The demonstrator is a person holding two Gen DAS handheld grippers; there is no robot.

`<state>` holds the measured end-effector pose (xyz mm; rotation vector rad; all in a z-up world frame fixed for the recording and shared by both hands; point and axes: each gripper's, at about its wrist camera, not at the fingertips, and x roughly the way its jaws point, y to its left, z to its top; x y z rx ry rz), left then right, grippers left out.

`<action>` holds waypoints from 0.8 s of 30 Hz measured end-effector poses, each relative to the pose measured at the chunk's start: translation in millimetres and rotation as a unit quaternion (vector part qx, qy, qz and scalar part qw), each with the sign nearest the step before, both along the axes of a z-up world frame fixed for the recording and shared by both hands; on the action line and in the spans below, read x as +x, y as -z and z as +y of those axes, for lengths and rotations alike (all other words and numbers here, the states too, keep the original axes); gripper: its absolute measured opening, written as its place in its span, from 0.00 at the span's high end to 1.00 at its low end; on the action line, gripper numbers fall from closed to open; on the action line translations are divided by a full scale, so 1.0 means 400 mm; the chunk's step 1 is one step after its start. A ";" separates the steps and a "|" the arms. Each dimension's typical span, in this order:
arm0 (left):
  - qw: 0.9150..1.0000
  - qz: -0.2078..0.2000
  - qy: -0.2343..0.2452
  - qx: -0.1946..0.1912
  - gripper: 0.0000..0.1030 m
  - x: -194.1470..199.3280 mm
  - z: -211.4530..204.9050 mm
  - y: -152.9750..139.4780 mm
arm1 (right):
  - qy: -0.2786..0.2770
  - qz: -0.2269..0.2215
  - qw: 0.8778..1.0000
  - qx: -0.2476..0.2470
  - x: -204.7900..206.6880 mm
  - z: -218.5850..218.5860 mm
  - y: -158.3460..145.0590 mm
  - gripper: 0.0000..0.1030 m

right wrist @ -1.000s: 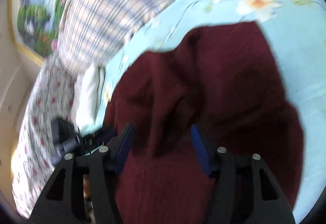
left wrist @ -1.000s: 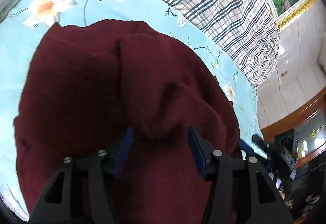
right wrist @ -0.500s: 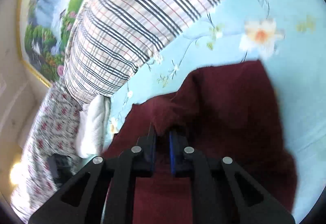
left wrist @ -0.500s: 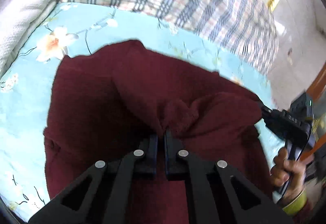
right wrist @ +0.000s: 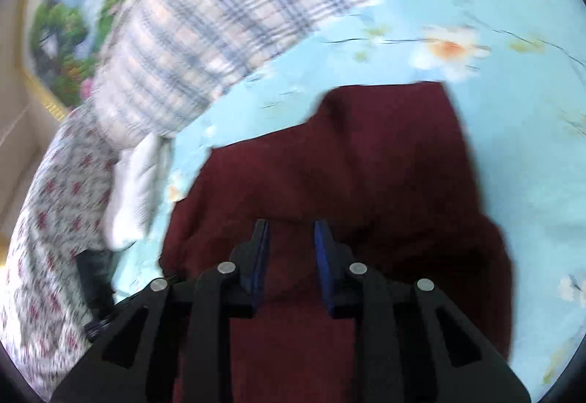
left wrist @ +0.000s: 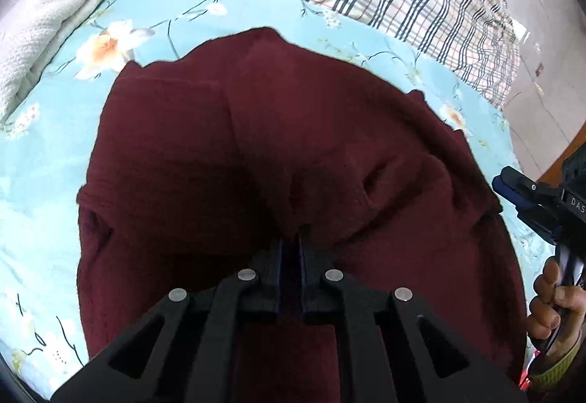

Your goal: Fold large clothes

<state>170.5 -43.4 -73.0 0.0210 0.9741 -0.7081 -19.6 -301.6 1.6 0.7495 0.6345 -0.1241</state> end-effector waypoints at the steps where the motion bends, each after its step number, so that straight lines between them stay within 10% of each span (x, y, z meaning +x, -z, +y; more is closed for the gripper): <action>1: 1.000 0.002 0.000 0.001 0.91 -0.001 0.005 0.004 | -0.007 0.003 1.000 -0.003 0.009 0.009 0.002 0.74; 6: 1.000 0.004 0.000 0.010 0.91 -0.015 0.022 -0.002 | -0.009 0.104 0.994 0.018 0.077 -0.016 0.117 0.75; 13: 0.999 -0.017 -0.031 0.012 0.59 -0.072 0.111 -0.057 | -0.004 0.043 0.999 0.022 -0.005 0.019 0.026 0.64; 24: 0.997 -0.004 -0.059 0.040 0.35 -0.180 0.323 -0.048 | 0.027 0.094 0.995 0.006 -0.281 0.058 0.047 0.58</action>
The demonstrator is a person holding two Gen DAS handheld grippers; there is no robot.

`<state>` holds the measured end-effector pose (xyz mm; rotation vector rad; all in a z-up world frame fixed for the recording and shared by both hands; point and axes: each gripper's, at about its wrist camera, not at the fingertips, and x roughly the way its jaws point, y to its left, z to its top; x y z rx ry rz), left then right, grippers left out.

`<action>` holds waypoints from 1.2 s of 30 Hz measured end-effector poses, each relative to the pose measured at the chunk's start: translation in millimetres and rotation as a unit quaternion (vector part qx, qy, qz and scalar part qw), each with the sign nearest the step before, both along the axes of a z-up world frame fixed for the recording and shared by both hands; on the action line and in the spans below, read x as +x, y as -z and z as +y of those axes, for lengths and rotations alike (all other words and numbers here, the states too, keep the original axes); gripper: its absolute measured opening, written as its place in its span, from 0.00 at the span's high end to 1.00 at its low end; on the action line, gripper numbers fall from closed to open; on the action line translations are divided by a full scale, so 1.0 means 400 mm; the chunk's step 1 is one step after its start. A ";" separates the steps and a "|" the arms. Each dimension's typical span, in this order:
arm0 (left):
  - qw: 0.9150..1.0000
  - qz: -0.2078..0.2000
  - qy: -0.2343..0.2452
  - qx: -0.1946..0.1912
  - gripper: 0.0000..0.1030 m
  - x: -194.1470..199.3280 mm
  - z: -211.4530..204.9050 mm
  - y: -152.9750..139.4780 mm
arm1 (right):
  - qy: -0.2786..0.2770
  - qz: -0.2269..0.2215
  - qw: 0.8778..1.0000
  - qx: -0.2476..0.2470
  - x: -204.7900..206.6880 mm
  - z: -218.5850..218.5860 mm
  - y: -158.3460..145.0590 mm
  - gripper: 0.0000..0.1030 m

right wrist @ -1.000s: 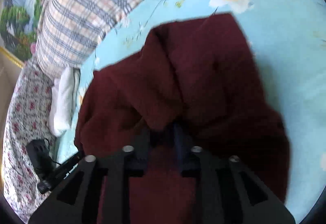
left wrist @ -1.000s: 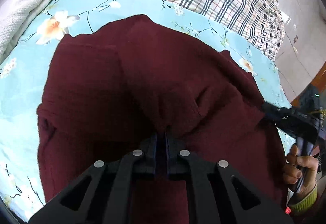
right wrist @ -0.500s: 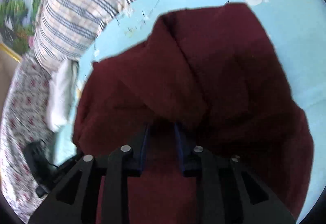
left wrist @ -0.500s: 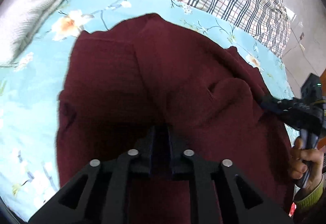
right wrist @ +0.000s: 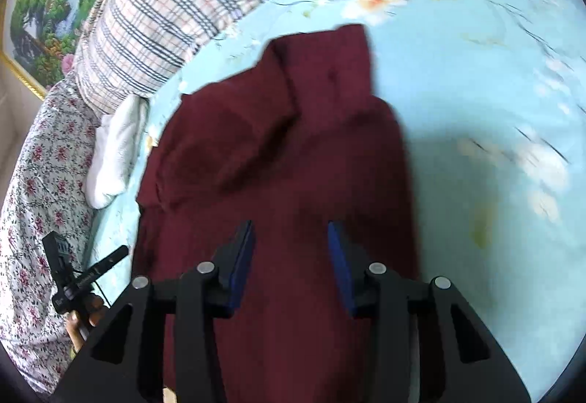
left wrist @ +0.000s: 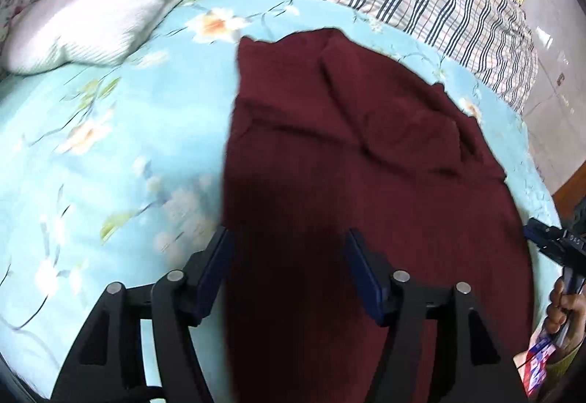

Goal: Fold large clothes
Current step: 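Grasp the folded sweater edge with the left tool while the right tool grasps it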

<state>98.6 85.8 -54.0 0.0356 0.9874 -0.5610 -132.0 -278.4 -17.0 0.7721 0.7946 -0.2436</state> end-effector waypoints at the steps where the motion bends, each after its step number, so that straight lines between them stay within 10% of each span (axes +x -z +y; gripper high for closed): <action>1: 1.000 0.002 -0.001 0.005 0.35 -0.007 0.011 0.005 | 0.005 0.003 1.000 -0.001 -0.029 -0.004 0.005 0.55; 7: 0.998 0.061 0.027 -0.011 0.31 -0.044 0.074 0.067 | 0.036 0.025 0.999 -0.004 -0.153 -0.024 0.033 0.54; 16: 0.987 0.081 0.120 -0.075 0.33 -0.197 0.098 0.071 | -0.060 -0.031 0.993 0.095 -0.226 0.085 0.081 0.54; 22: 0.985 0.065 0.141 -0.080 0.53 -0.263 0.094 0.074 | -0.102 -0.061 0.989 0.092 -0.260 0.173 0.089 0.54; 26: 0.985 0.068 0.136 -0.085 0.87 -0.255 0.101 0.077 | -0.100 -0.062 0.989 0.087 -0.248 0.179 0.104 0.72; 28: 0.984 0.070 0.126 -0.100 0.89 -0.242 0.110 0.079 | -0.098 -0.052 0.991 0.080 -0.244 0.178 0.111 0.92; 36: 0.985 0.017 0.096 -0.139 0.91 -0.254 0.134 -0.006 | -0.085 -0.107 0.987 0.079 -0.255 0.168 0.070 0.95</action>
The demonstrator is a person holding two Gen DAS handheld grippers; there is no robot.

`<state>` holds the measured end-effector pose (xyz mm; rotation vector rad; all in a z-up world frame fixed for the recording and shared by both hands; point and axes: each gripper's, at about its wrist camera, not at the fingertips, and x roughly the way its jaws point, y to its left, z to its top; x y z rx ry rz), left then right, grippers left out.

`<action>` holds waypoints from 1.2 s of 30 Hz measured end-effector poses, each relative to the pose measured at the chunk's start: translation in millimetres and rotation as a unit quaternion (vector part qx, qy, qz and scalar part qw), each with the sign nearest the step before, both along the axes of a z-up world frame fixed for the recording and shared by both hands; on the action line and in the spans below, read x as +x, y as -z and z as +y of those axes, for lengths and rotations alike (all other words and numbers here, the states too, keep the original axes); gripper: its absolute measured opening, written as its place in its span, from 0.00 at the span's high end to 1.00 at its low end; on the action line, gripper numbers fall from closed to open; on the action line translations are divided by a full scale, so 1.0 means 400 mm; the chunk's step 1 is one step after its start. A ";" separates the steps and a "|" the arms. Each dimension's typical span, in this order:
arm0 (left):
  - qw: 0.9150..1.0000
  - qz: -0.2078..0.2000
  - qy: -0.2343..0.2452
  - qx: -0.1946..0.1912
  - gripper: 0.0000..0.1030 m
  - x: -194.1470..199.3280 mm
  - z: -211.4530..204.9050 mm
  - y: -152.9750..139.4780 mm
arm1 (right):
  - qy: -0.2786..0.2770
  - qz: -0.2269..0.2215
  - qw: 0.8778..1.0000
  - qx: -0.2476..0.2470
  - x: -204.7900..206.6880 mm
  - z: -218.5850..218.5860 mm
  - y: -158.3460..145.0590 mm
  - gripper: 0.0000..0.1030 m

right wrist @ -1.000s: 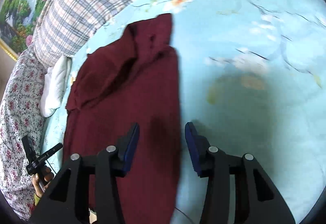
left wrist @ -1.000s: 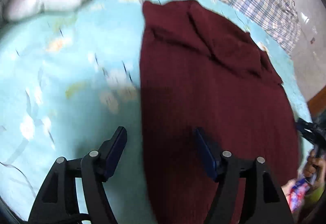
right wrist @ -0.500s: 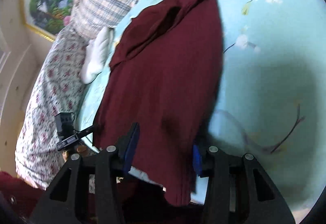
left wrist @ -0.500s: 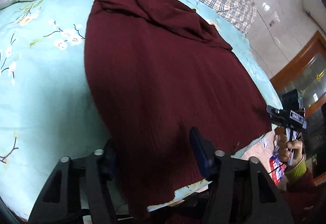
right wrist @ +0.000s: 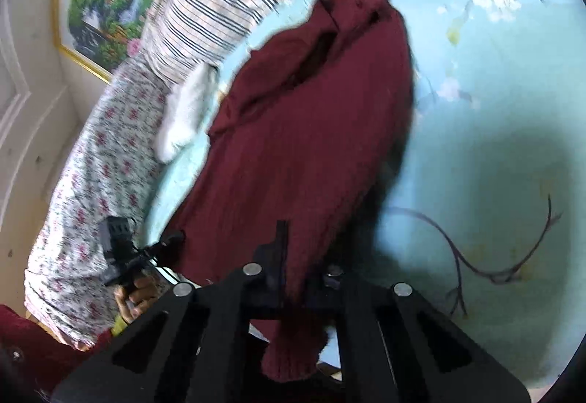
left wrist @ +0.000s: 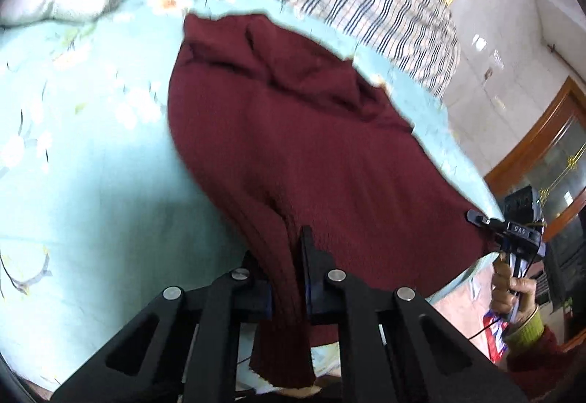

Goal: Fold large clothes
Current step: 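Grasp the folded sweater edge with the left tool while the right tool grasps it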

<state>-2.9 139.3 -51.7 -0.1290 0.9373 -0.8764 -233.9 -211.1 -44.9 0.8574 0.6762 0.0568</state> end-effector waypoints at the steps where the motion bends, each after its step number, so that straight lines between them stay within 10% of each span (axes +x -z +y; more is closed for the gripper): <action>1: 1.000 -0.009 -0.004 -0.007 0.91 0.003 -0.005 -0.021 | 0.001 -0.009 1.000 -0.001 0.003 -0.002 -0.014 0.95; 16: 0.991 -0.088 -0.097 -0.036 0.95 0.354 -0.201 -0.269 | 0.021 -0.091 0.995 -0.042 0.297 -0.179 -0.229 0.95; 27: 0.986 -0.030 -0.147 0.075 0.96 0.745 -0.419 -0.030 | 0.096 0.070 0.993 -0.014 0.670 -0.475 -0.001 0.95; 36: 0.987 -0.042 -0.129 0.085 0.90 0.778 -0.425 -0.016 | 0.103 0.057 0.993 0.022 0.668 -0.524 0.051 0.93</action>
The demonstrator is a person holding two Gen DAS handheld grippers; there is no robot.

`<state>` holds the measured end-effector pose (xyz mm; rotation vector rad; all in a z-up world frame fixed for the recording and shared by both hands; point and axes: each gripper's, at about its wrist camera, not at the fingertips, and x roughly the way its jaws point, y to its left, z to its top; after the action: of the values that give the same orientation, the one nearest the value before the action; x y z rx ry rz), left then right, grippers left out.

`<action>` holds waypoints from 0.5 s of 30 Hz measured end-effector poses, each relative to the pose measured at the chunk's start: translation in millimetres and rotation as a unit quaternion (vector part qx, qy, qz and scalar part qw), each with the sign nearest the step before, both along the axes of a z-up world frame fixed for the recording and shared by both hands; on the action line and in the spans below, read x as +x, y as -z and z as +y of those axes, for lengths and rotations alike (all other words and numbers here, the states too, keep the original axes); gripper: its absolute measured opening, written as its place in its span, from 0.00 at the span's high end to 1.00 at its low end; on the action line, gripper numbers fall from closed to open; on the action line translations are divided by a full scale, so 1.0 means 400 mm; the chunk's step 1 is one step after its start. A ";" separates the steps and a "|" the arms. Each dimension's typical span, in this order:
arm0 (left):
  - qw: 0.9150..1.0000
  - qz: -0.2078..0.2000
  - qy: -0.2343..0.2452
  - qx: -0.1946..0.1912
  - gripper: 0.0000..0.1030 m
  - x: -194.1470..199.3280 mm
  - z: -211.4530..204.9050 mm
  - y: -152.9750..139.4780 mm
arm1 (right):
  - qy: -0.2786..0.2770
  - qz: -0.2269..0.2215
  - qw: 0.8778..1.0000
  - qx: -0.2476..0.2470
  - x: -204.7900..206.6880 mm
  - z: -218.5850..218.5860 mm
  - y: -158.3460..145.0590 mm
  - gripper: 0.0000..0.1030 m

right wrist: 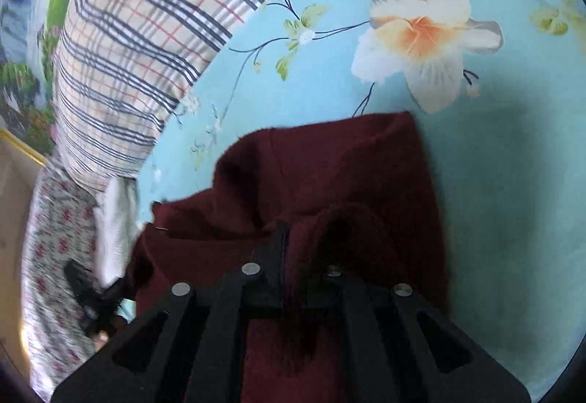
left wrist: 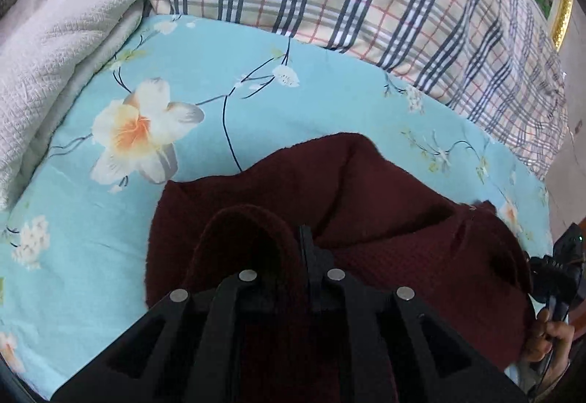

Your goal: Fold large clothes

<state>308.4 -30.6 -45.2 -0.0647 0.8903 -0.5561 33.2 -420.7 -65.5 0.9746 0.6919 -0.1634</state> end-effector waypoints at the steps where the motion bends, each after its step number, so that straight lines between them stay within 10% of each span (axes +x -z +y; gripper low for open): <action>1: 1.000 0.000 0.004 -0.003 0.90 -0.016 0.010 -0.015 | 0.001 0.000 1.000 0.010 -0.005 -0.004 -0.002 0.92; 7: 0.999 -0.016 0.032 -0.023 0.66 -0.168 0.050 -0.077 | 0.044 -0.035 0.998 -0.036 -0.099 0.014 -0.130 0.58; 12: 0.991 0.008 0.132 -0.032 0.64 -0.305 -0.050 -0.049 | -0.015 -0.054 0.992 -0.117 -0.118 0.150 -0.209 0.58; 15: 0.988 -0.026 0.152 0.025 0.64 -0.328 -0.119 -0.017 | -0.105 -0.015 0.983 -0.152 -0.042 0.254 -0.173 0.58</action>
<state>177.1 -78.3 -38.2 0.1338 0.8688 -0.8159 16.4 -319.0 3.8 0.6067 0.7136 -0.0646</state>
